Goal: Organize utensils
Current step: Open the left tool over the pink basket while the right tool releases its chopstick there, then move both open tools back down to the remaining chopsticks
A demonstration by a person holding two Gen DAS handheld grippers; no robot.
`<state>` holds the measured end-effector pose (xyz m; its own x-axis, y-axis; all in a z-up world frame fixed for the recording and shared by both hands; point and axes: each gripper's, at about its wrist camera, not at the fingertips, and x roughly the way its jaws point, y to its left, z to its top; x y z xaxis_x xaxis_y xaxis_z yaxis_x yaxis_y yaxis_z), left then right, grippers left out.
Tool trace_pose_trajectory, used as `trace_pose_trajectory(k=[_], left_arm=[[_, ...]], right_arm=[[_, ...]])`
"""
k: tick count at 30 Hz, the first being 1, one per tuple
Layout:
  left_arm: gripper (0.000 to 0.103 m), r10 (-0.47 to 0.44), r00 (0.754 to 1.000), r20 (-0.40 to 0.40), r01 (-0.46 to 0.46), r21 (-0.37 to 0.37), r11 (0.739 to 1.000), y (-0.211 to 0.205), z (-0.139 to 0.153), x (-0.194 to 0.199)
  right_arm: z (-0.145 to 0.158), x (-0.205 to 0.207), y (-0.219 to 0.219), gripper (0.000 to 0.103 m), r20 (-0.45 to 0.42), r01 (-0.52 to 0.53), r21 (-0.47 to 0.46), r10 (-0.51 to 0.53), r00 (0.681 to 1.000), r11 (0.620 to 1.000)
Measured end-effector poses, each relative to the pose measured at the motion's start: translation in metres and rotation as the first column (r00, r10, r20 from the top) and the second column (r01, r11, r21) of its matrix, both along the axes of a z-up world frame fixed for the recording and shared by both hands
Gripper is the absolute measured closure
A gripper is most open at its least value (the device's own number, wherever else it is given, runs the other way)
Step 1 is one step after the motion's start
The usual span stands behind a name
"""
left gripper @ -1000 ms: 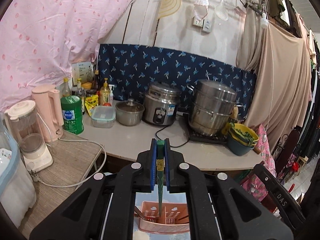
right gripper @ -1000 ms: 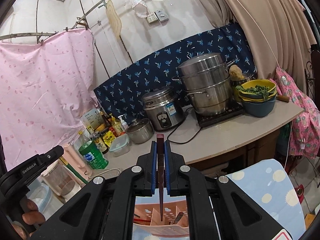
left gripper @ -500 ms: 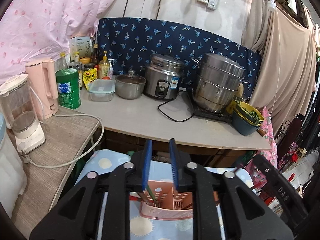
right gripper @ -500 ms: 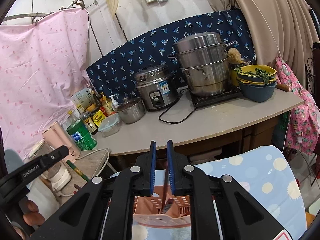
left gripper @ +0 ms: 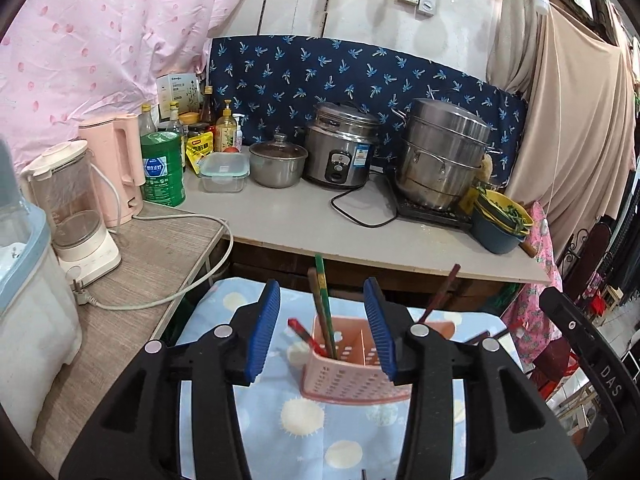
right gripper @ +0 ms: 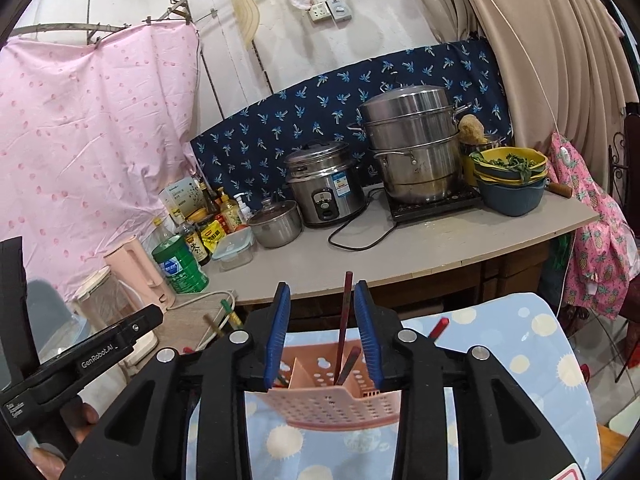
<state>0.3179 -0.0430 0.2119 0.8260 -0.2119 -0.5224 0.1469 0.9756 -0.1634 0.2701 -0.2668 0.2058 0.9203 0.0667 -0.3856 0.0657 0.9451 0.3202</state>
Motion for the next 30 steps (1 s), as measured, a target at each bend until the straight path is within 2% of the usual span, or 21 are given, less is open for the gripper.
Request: trace_pose_trajectory(k=[2,15,21,30], left_arm=[[0.055,-0.004,1.0,0.0,0.004,0.009,1.0,0.001,-0.001,-0.012],[0.055,-0.014,1.0,-0.014,0.015,0.055,0.998,0.01,-0.017,-0.083],[0.054,-0.028,0.998,-0.051,0.032,0.064,0.997,0.017,-0.038,-0.115],[0.055,-0.061,0.986,-0.157,0.073,0.074,0.995,0.022,-0.093,-0.165]], right_arm=[[0.0,-0.014,0.004,0.068,0.004,-0.003,-0.006,0.003,1.0,1.0],[-0.014,-0.092,0.028,0.067,-0.011,-0.035,-0.065,0.034,0.999,0.997],[-0.042,-0.136,0.031,0.067,-0.063,-0.039,-0.085,0.034,0.997,0.996],[-0.094,-0.193,0.024,0.067,-0.18,-0.031,-0.063,0.019,0.983,0.998]])
